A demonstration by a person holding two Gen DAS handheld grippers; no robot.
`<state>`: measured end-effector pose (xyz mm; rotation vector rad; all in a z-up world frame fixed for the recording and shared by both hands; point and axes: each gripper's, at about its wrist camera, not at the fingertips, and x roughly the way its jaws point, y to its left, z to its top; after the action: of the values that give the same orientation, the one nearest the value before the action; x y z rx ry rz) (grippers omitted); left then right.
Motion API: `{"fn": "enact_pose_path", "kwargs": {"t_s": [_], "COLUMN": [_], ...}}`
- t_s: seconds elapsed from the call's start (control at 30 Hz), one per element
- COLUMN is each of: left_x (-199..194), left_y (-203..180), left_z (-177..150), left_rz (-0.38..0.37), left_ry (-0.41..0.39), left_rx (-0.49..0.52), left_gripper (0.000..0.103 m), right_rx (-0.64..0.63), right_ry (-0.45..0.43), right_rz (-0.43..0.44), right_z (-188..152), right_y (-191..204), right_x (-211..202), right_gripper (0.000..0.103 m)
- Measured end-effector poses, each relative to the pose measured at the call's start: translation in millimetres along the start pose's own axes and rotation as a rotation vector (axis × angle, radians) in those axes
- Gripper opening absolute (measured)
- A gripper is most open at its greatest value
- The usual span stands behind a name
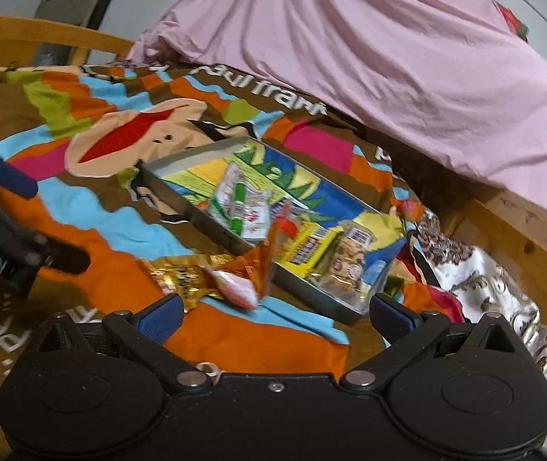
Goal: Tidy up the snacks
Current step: 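Move left tool toward the gold pouch while right tool approaches the orange jerky bag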
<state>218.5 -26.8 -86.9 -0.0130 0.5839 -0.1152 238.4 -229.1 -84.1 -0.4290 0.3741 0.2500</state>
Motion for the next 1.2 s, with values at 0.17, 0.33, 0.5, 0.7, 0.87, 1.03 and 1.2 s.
{"fn": "enact_pose_path", "kwargs": {"t_s": [0.17,0.33,0.5,0.7,0.87,1.03,1.2], "left_x": [19.1,38.1,59.3,81.2,93.4,101.1,102.0], "left_y": [-15.3,-30.7,-41.4,-49.0,-54.0,-51.9,-46.1], "left_z": [7.1,16.3,25.1,28.1,27.4,26.4,24.6], "left_rz": [-0.052,-0.09,-0.108,-0.12,-0.14,-0.147,-0.163], "left_ry": [0.019,0.025,0.045,0.072,0.09,0.098,0.101], "left_rx": [0.088,0.167,0.226,0.29,0.346,0.331,0.299], "left_gripper": [0.103,0.103,0.103,0.103,0.103,0.102,0.102], "right_rx": [0.109,0.157,0.179,0.184,0.188,0.224,0.311], "right_ry": [0.01,0.022,0.027,0.051,0.083,0.12,0.137], "right_rz": [0.042,0.094,0.146,0.219,0.262,0.301,0.343], "right_z": [3.5,4.4,6.4,8.5,9.9,9.2,6.1], "right_y": [-23.8,-31.7,-34.4,-33.3,-29.5,-30.7,-38.8], "right_x": [18.1,34.2,48.6,68.5,87.2,105.7,120.4], "right_gripper": [0.102,0.102,0.102,0.102,0.102,0.102,0.097]}}
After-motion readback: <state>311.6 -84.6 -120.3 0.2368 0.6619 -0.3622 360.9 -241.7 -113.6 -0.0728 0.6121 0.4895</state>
